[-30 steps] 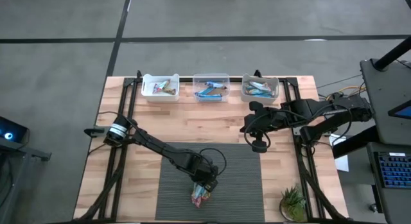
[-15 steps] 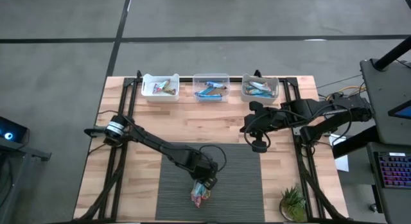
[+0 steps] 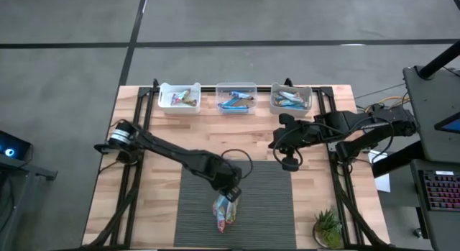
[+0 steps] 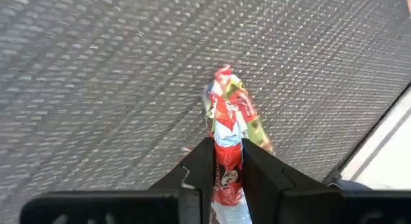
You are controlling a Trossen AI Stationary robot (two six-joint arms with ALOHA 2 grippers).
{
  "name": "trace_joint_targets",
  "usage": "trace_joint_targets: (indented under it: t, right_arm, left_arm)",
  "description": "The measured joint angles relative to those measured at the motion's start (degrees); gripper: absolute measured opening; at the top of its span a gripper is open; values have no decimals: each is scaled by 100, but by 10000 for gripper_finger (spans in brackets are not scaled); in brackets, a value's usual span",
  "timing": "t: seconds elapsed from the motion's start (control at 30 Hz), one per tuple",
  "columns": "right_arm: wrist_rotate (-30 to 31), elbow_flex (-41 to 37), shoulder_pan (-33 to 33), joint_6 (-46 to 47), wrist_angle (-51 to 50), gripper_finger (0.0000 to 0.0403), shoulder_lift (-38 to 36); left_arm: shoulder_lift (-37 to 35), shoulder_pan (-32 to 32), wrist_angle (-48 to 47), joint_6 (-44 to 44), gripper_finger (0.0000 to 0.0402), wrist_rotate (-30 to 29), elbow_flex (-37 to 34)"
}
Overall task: Pick and place Granola Bars by type
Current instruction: Put the red granola bar into the white bin
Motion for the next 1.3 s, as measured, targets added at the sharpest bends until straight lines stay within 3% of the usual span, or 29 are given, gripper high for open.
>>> trace_joint_targets:
  t: [0.7,1.3]
  right_arm:
    - [3,0,-7,44,-2,9,-30]
    - [3,2,-7,44,2,9,-35]
  left_arm:
    - [-1142,977,-866,992,53,-508,-17]
    - [-1490,1180,-1016,1295,53,-527,-22]
